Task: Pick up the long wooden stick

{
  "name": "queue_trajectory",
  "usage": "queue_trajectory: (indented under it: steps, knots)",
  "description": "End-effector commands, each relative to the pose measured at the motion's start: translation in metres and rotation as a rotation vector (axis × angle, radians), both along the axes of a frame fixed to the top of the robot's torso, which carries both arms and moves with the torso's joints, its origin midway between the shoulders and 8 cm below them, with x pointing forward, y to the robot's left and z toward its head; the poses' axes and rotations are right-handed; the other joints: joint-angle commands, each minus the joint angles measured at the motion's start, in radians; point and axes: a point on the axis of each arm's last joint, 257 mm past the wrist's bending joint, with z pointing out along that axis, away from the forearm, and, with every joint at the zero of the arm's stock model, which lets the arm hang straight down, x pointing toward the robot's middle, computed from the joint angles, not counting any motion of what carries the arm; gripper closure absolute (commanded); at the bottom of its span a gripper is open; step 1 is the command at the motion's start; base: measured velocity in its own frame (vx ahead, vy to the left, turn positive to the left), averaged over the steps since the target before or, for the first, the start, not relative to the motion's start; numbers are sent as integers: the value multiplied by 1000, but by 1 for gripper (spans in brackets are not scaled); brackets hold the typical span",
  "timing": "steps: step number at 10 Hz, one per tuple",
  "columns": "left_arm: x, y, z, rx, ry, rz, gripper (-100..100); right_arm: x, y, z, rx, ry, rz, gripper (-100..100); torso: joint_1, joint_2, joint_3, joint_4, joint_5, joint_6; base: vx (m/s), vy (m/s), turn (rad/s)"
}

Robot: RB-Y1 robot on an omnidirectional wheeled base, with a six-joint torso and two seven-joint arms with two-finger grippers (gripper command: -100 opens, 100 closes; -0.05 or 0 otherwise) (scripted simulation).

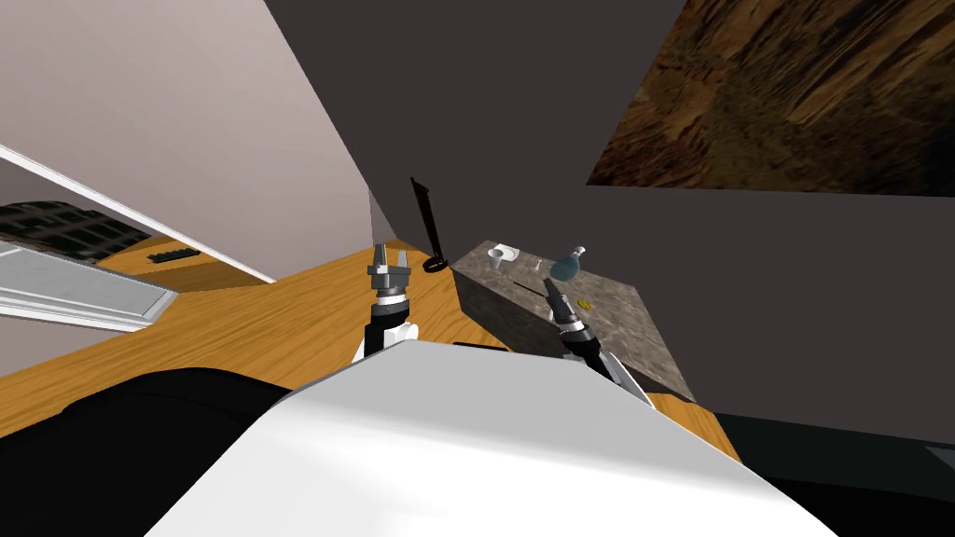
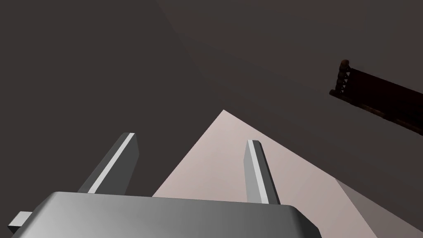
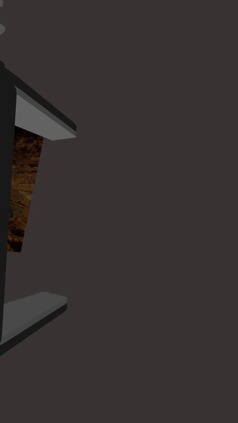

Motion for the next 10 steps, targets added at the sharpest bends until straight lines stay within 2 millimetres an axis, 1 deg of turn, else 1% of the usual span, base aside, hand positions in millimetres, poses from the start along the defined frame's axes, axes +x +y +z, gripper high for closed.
queue_trajectory:
  steps: [1, 2, 3, 4, 5, 6, 7, 8, 9, 10]
  knots:
    - [0, 0, 0, 0, 0, 0, 0, 2, 1, -25, -64, 46, 21, -100, 0, 0, 0, 0, 0, 0, 12, 72, 95]
    - [0, 0, 0, 0, 0, 0, 0, 2, -1, -29, -83, 55, 26, -100, 1, -1, 0, 0, 0, 0, 12, 76, 56]
    - [0, 0, 0, 0, 0, 0, 0, 2, -4, -51, -130, 99, 37, -100, 1, -1, 0, 0, 0, 0, -4, 105, 110]
    - [0, 0, 0, 0, 0, 0, 0, 1, -5, -53, -154, 103, 47, -100, 3, 0, 0, 0, 0, 0, -4, 98, 43]
    - [0, 0, 0, 0, 0, 0, 0, 0, -9, -75, -201, 148, 55, -100, 2, 0, 0, 0, 1, 0, -5, 107, 106]
    - [0, 0, 0, 0, 0, 0, 0, -1, -12, -77, -228, 152, 66, -100, 3, 0, 0, 0, 0, 0, 6, 78, 48]
    - [0, 0, 0, 0, 0, 0, 0, -4, -18, -100, -276, 198, 73, -100, 1, 0, 0, 0, 0, 0, 11, 101, 105]
    - [0, 0, 0, 0, 0, 0, 0, -5, -21, -101, -307, 202, 86, -100, 2, 0, 0, 0, 0, 0, 7, 90, 49]
    - [0, 0, 0, 0, 0, 0, 0, -9, -29, -124, -357, 247, 93, -100, 2, 0, 0, 0, 0, 0, -14, 116, 100]
    - [0, 0, 0, 0, 0, 0, 0, -10, -32, -125, -381, 251, 101, -100, 3, 1, 0, 0, 1, 0, -15, 96, 54]
